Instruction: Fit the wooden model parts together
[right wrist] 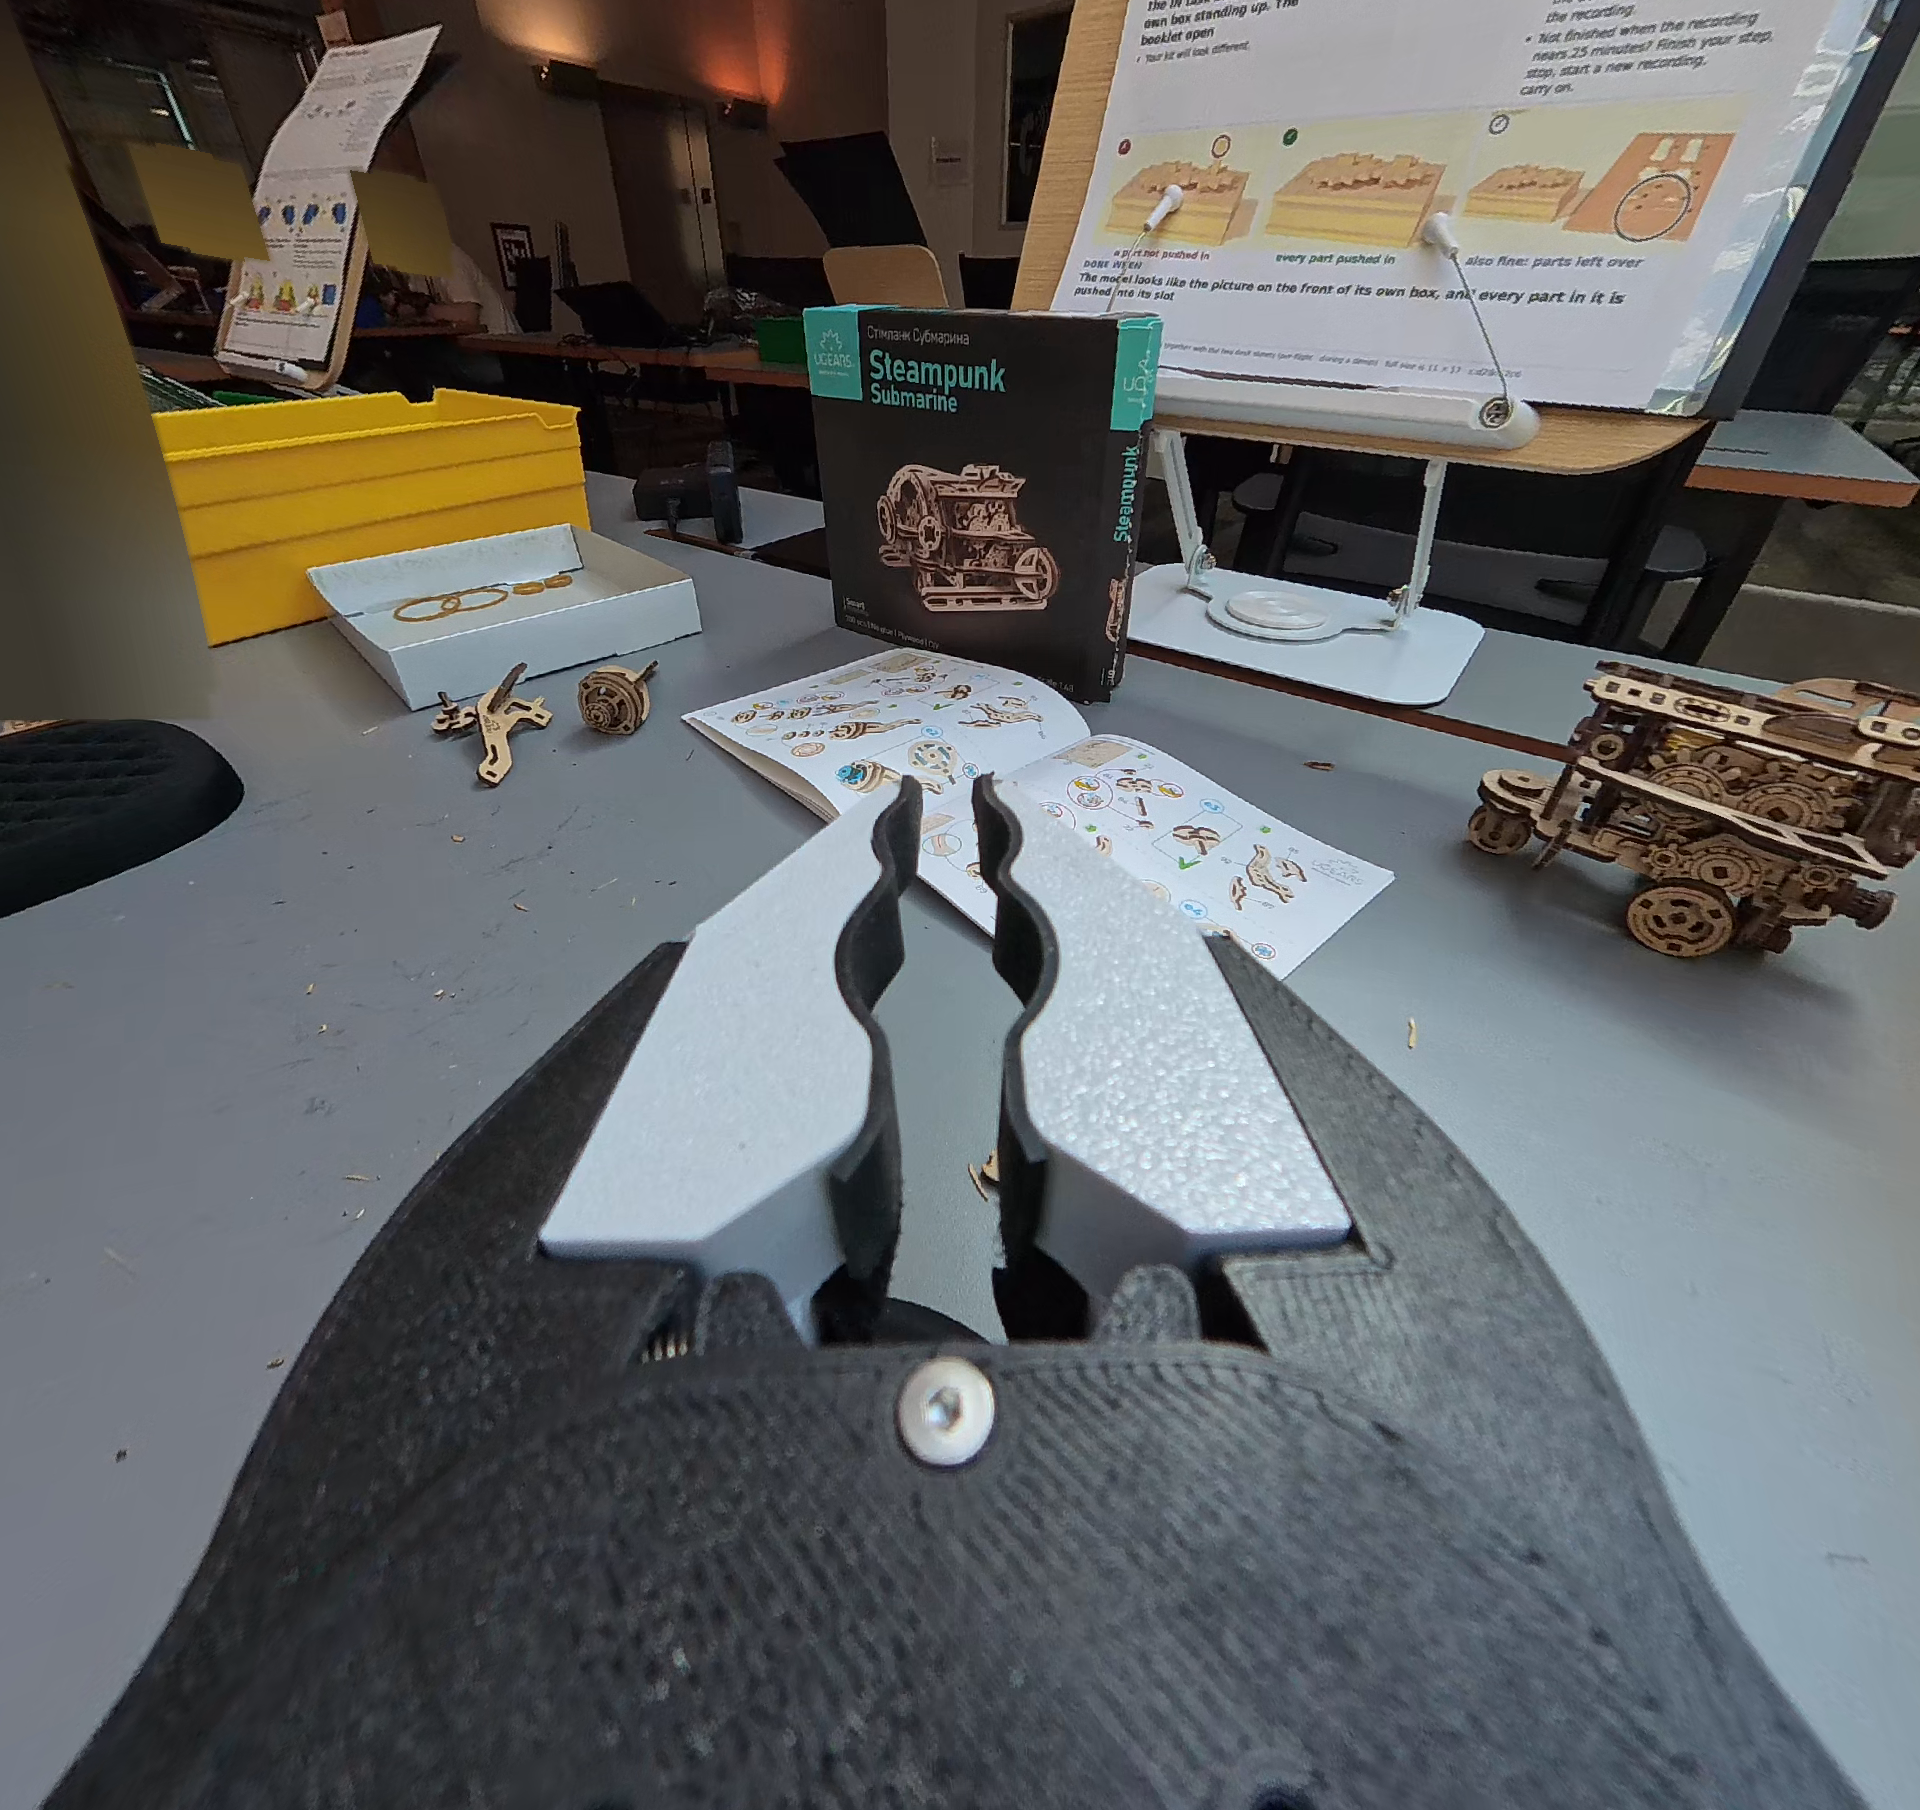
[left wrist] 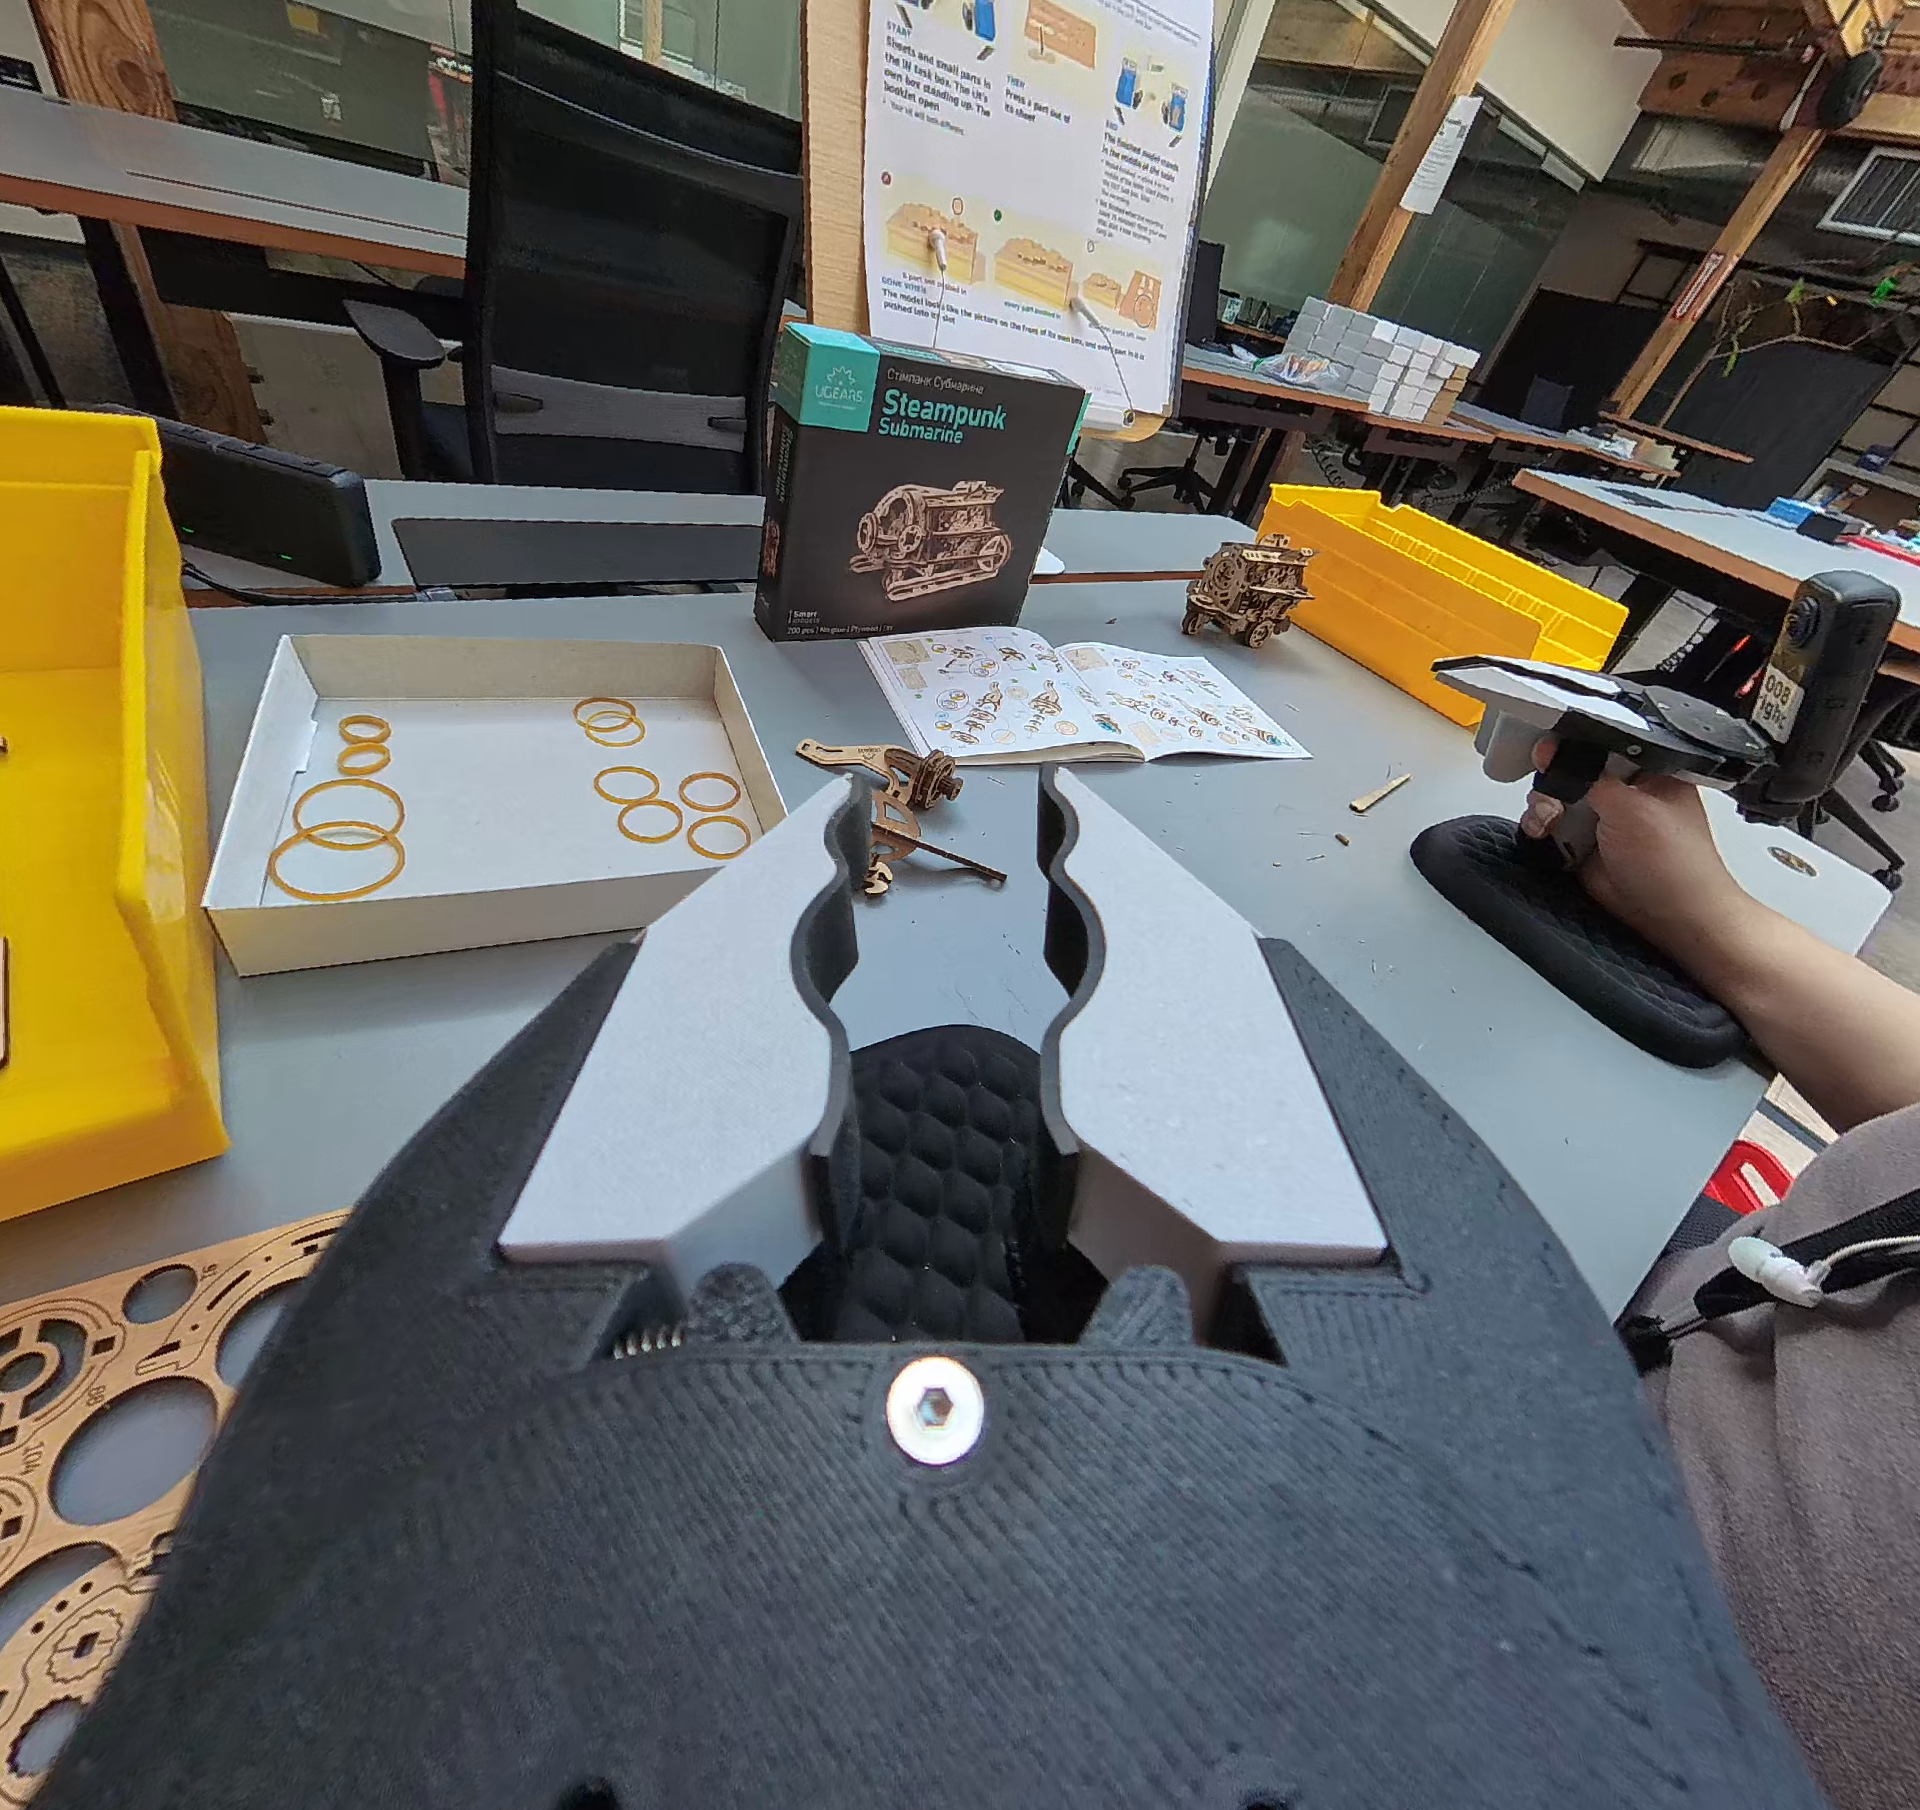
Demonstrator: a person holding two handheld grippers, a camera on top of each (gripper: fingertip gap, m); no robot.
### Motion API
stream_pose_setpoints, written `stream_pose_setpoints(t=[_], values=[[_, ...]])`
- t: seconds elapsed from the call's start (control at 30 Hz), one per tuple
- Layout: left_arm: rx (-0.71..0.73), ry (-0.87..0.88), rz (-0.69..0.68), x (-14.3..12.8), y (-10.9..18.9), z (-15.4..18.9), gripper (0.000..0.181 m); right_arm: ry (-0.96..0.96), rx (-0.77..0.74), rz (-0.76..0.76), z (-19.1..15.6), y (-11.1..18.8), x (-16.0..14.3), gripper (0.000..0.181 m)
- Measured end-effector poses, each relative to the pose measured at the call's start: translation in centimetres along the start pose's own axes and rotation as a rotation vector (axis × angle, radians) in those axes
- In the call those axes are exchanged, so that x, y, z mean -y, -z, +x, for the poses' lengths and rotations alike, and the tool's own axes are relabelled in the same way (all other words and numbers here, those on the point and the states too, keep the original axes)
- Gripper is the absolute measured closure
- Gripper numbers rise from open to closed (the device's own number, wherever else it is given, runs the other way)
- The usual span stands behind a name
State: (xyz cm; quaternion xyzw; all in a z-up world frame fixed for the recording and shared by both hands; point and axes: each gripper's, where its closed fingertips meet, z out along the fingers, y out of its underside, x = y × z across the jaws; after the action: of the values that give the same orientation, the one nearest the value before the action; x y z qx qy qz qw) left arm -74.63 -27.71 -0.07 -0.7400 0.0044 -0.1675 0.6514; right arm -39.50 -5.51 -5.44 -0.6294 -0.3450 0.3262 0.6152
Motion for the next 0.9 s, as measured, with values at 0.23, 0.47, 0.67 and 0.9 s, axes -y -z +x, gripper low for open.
stream_pose_setpoints(t=[0.23, 0.47, 0.67, 0.9], values=[[-0.008, 0.002, -0.013, -0.30, -0.27, 0.14, 0.151, -0.006, 0.001, 0.004, 0.03, 0.05, 0.07, 0.172], [-0.010, 0.008, -0.016, -0.45, -0.32, 0.12, 0.151, -0.007, 0.003, 0.005, 0.01, 0.07, 0.08, 0.172], [-0.014, 0.008, -0.025, -0.64, -0.51, 0.19, 0.151, -0.008, 0.004, 0.006, 0.00, 0.11, 0.09, 0.172], [-0.016, 0.014, -0.028, -0.81, -0.57, 0.09, 0.151, -0.007, 0.004, 0.005, 0.00, 0.14, 0.07, 0.172]])
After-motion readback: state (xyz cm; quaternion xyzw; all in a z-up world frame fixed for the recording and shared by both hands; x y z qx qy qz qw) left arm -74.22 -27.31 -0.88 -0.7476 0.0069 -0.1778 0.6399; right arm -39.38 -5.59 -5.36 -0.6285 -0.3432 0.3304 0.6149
